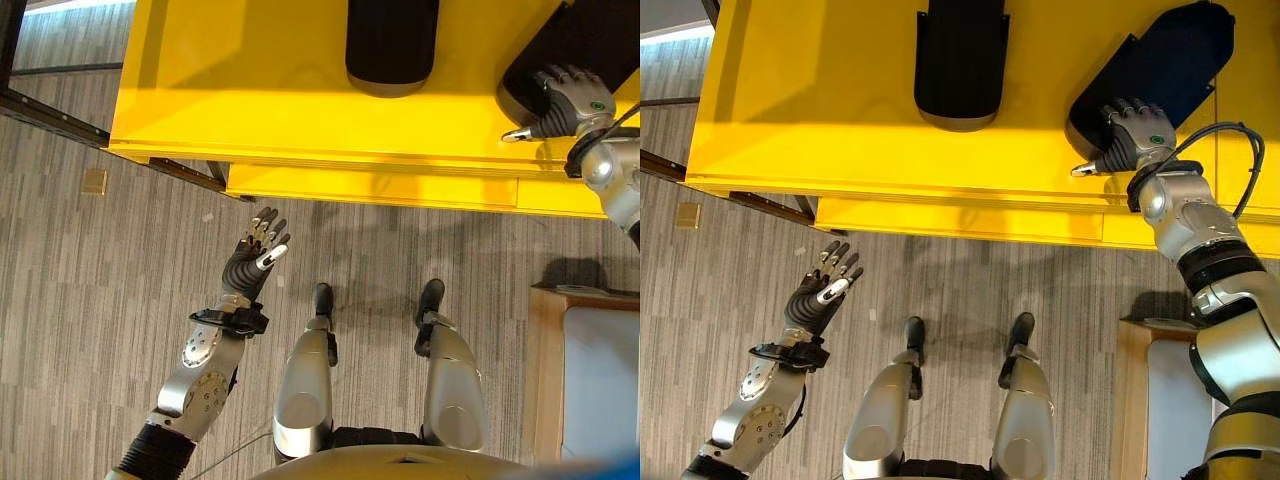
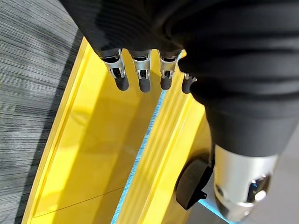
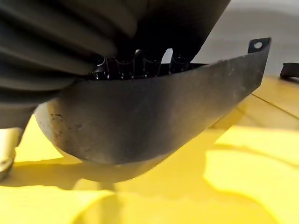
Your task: Move parts from the plastic box to the shelf.
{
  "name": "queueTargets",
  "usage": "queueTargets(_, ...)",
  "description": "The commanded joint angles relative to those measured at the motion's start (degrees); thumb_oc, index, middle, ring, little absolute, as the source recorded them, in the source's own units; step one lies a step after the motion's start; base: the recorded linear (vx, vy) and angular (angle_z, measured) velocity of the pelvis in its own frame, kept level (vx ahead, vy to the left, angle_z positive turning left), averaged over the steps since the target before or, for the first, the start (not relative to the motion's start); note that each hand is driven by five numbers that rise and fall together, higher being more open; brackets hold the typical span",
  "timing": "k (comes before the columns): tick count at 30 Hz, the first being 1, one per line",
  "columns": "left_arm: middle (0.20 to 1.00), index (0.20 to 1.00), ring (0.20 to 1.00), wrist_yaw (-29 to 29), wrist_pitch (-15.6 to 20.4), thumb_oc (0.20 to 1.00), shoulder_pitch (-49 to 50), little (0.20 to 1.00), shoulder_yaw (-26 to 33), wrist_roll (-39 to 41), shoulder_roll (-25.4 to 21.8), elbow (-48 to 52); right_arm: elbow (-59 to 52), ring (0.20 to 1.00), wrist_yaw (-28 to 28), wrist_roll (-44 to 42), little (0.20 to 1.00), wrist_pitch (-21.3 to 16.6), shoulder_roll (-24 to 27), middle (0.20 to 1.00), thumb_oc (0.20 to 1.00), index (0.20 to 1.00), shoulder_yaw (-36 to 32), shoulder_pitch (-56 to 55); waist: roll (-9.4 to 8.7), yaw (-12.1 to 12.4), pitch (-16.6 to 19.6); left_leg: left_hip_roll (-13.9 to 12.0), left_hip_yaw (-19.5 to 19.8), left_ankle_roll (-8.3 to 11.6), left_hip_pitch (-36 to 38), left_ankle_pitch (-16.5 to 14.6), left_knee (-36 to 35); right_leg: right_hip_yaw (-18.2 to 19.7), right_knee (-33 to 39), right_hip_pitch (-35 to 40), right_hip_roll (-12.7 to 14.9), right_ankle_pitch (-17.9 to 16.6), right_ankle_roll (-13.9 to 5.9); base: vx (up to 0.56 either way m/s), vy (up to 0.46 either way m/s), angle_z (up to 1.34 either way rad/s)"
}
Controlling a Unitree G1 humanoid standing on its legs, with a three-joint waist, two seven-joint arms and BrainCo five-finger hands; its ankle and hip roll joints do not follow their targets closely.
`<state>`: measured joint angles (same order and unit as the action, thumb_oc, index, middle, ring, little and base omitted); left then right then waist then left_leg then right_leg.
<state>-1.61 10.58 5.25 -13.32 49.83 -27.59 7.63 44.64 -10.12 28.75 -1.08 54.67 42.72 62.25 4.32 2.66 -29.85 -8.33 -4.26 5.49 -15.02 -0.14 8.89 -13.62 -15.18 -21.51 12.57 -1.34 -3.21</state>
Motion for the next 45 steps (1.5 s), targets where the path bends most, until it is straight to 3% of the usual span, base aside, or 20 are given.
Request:
queueTargets(1, 1.0, 1.0, 1.0, -0.03, 3.73, 1.0, 1.29, 1.0, 0.61, -2.93, -0.86, 3.52, 3.26, 1.0, 2.83, 6.77, 1.0, 0.44, -2.4, 1.0, 1.0, 1.0, 7.0, -1.04, -1.49, 0.64, 0.06, -2.34, -0.46, -0.42, -2.65, 1.81, 1.96, -0.39, -5.47, 2.51, 1.75, 6.92, -3.34, 0.0, 0.0, 0.0)
queueTargets(7, 1.0, 1.0, 1.0, -0.14, 3.94, 1.0, 0.5, 1.0, 0.35, -3.23, -0.73, 3.64, 4.33, 1.0, 3.17, 10.46, 1.0, 0.53, -3.31, 1.0, 1.0, 1.0, 9.77, 0.71, -1.54, 0.76, 0.06, -2.29, -0.35, -0.38, -2.59, 1.82, 1.88, -0.25, -5.59, 2.46, 1.67, 6.89, -3.3, 0.0, 0.0, 0.0)
queueTargets(16, 1.0, 1.0, 1.0, 0.15, 4.2, 1.0, 0.03, 1.0, 0.39, -3.75, -1.13, 3.7, 3.13, 1.0, 5.24, 22.81, 1.0, -0.98, -1.33, 1.0, 1.0, 1.0, 19.58, 5.97, -1.82, 0.96, 0.07, -2.37, -0.14, -0.09, -2.53, 1.75, 1.9, -0.18, -5.9, 2.43, 1.7, 7.18, -3.34, 0.0, 0.0, 0.0)
queueTargets(23, 1.0, 1.0, 1.0, 0.15, 4.14, 1.0, -0.27, 1.0, 0.34, -3.94, -1.34, 4.22, 1.21, 1.0, 6.39, 27.77, 1.0, -2.07, -0.19, 1.0, 1.0, 1.0, 23.49, 7.58, -1.98, 0.93, 0.09, -2.42, 0.09, 0.0, -2.52, 1.72, 1.94, -0.3, -6.24, 2.31, 1.79, 7.35, -3.37, 0.0, 0.0, 0.0)
queueTargets(45, 1.0, 1.0, 1.0, 1.11, 3.93, 1.0, -0.25, 1.0, 0.64, -3.76, -2.46, 5.02, -5.05, 1.0, 9.03, 28.01, 1.0, -6.33, 4.3, 1.0, 1.0, 1.0, 31.66, 12.83, -2.23, 1.16, 0.43, -2.55, 0.4, 0.3, -2.62, 1.76, 2.18, -0.32, -6.53, 2.22, 1.85, 7.54, -3.31, 0.0, 0.0, 0.0)
